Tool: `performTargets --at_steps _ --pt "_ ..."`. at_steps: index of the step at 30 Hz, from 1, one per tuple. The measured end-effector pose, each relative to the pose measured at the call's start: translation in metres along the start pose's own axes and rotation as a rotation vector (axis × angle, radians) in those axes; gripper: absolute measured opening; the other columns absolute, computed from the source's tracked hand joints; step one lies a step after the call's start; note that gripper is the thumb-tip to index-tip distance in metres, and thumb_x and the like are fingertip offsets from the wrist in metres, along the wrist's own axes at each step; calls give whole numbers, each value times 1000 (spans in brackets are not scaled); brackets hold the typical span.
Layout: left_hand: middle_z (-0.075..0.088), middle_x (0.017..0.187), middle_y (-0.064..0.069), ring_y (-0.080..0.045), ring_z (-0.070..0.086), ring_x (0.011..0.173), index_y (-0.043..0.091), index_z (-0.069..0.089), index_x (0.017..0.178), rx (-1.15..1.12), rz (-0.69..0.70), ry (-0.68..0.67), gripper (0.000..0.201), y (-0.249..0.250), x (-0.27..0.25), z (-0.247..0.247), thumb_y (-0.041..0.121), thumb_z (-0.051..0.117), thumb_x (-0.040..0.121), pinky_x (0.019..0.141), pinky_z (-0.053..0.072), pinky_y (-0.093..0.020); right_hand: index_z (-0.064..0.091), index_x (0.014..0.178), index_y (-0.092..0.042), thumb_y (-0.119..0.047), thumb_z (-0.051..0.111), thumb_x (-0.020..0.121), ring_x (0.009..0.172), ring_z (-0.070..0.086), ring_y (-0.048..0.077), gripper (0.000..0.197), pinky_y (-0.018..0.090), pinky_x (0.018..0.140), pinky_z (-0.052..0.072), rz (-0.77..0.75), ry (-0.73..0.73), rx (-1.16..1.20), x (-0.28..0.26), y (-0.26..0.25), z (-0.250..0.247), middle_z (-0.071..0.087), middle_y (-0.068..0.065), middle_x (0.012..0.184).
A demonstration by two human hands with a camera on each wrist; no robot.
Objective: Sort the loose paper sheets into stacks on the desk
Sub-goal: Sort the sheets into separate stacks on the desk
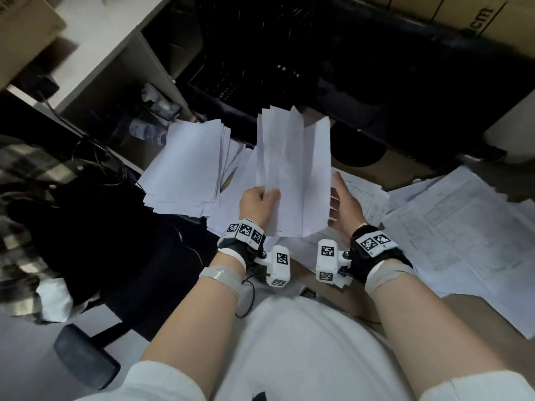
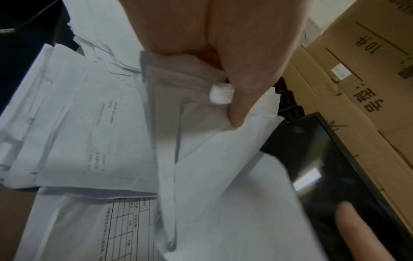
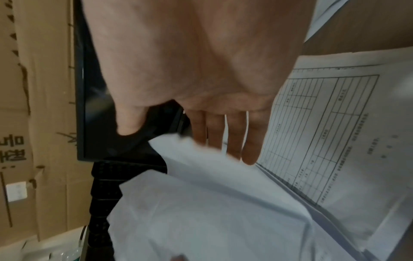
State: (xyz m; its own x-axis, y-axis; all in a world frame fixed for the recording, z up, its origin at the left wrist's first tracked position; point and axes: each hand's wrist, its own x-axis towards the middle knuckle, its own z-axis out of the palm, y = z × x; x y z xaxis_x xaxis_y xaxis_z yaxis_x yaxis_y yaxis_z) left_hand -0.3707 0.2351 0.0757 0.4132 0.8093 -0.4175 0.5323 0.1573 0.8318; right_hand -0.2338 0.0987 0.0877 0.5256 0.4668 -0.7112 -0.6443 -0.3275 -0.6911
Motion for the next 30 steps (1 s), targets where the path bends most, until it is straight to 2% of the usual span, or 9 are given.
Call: performTargets --at_steps 2,5,7,11,16,19,24,27,30 --pt "48 55 3 -16 43 57 16 55 56 -10 -12 -9 26 -1 0 -2 33 64 74 59 37 -30 65 118 -10 -73 63 76 107 64 19 76 39 102 46 -30 60 -143 5 1 -9 70 -4 113" --pt "55 66 -6 -17 49 64 9 62 71 -61 -8 -45 22 -1 -1 -7 31 65 77 61 41 -32 69 99 -8 -31 63 91 104 65 27 25 43 99 50 -190 111 -373 7 12 -13 70 5 103" --pt "51 63 -4 -16 46 63 16 57 64 -67 -29 -12 19 -5 -1 -10 29 64 75 60 38 -31 70 93 0 -19 61 90 97 66 29 21 41 91 52 -218 171 -392 10 20 -12 71 10 95" --pt "38 51 6 -16 36 56 20 42 50 -51 -70 116 32 -16 2 -27 26 61 74 58 32 -31 64 91 12 -25 64 77 73 60 22 40 32 72 50 -141 212 -432 21 31 -3 67 10 75" --pt "37 55 3 -15 31 54 19 39 58 -57 -62 276 35 -30 12 -59 14 61 85 53 29 -26 70 85 -7 -18 61 86 83 63 23 15 26 78 46 -89 207 -445 30 38 25 71 3 85" --pt "31 49 10 -10 25 48 21 32 54 -73 -41 353 46 -37 24 -86 10 63 86 48 26 -24 65 90 -8 -13 51 91 82 58 21 14 27 78 44 -102 125 -449 38 41 54 64 1 87" --pt "49 60 5 -5 42 53 14 50 64 -1 -34 397 31 -47 47 -147 15 64 93 51 35 -12 64 100 0 -8 45 93 86 55 21 21 28 79 44 -27 -24 -528 59 46 127 61 7 94" --pt "51 60 8 -4 46 54 16 50 62 17 -99 439 33 -60 66 -189 22 67 89 62 38 -23 60 98 -3 -10 46 92 88 54 22 17 30 83 43 1 40 -570 76 50 173 59 5 93" --pt "62 64 2 -12 55 57 7 57 64 -17 -148 452 32 -72 86 -227 28 74 82 63 48 -26 60 105 6 -10 44 91 92 55 24 26 36 88 46 -21 107 -574 98 53 218 60 11 104"
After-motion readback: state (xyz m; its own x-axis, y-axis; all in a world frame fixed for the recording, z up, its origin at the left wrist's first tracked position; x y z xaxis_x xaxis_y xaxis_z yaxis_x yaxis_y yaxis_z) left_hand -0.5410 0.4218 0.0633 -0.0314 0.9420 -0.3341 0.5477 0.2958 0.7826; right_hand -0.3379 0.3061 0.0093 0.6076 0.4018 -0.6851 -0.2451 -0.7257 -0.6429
